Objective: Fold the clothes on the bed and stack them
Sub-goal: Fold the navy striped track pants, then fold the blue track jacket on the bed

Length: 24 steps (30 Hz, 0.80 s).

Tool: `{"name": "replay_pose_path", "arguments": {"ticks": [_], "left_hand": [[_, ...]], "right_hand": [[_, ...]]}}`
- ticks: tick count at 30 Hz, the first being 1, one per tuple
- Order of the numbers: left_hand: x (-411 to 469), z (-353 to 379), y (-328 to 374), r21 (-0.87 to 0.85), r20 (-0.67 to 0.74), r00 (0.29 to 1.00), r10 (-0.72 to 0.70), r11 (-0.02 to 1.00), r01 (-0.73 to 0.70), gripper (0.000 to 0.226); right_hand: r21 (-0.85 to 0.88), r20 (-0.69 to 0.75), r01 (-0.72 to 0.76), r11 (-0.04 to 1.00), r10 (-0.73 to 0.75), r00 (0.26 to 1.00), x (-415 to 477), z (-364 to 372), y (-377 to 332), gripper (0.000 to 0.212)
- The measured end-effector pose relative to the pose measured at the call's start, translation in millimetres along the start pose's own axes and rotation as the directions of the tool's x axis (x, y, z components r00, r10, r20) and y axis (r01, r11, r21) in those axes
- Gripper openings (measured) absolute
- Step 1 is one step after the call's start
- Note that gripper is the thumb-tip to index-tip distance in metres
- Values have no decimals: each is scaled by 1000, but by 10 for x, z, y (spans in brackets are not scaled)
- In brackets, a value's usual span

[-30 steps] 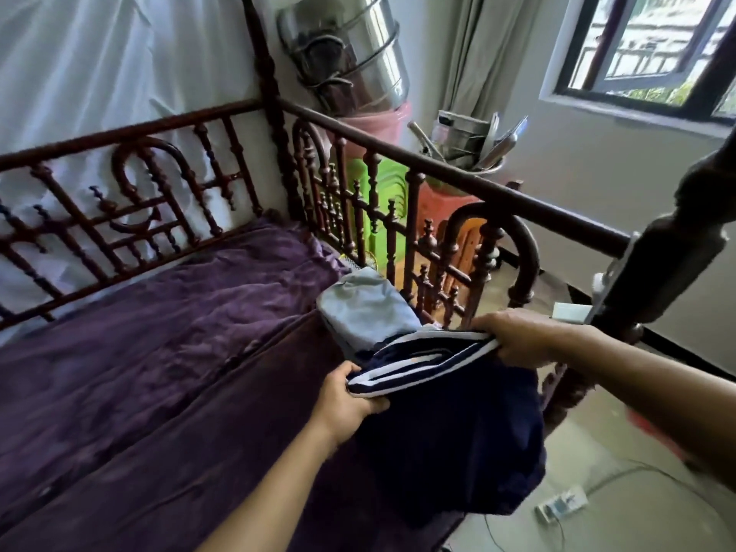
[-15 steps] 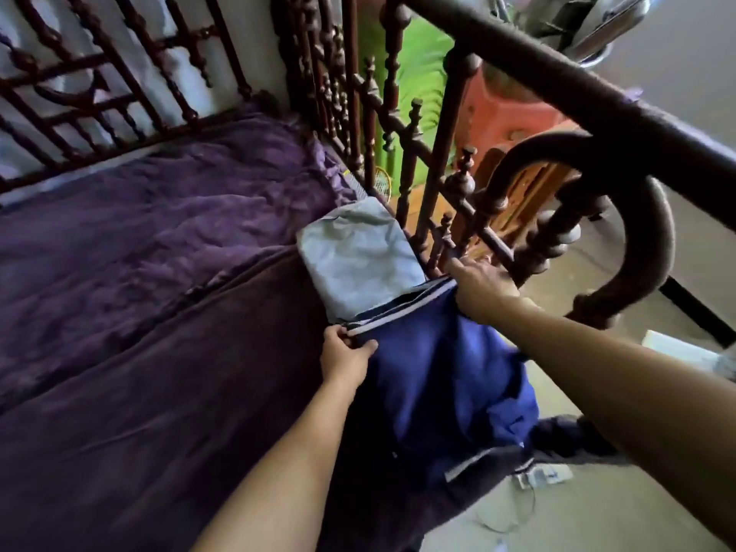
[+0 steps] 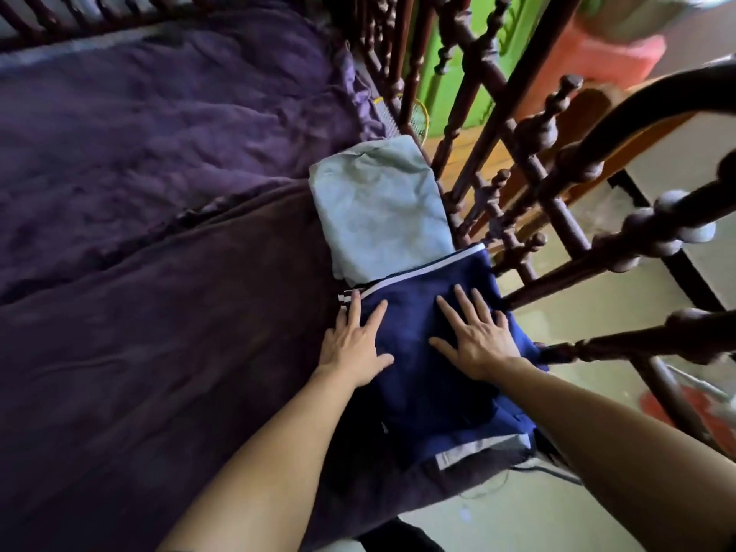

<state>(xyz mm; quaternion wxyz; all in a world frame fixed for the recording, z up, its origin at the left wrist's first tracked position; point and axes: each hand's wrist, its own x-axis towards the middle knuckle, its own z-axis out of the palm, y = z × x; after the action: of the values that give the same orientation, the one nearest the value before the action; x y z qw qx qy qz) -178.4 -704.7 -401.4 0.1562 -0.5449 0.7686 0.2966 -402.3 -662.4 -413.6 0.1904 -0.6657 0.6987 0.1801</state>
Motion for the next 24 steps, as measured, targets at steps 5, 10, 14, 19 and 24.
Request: {"name": "replay_pose_path", "arguments": {"ticks": [5,10,14,19,24], "left_hand": [[-534,-55,-167,-176,-58,996,-63,983,52,66],[-1562,102,-846,-309,13,972,-234,924,226,46],[-2494,187,-1560,-360,-14,919,-395,859,364,43],[-3698,103,-2434,-462,-94,819,-566,754,468,43],[-4981,83,-3275,-544,-225,696,-682,680,491,38]], "right_hand": [[-151,54,-40,988,49,997,-50,-261,-145,76],[-176,-144,135,975,-161,976,-223,-661,-926,32],[-109,-108,320,941,-331,938,-503,-926,-2017,35],[-90,-108,527,845,-534,839,-976,-1058,-3388,31],[-132,-101,638,759,-651,753,-1583,-1057,-4744,28]]}}
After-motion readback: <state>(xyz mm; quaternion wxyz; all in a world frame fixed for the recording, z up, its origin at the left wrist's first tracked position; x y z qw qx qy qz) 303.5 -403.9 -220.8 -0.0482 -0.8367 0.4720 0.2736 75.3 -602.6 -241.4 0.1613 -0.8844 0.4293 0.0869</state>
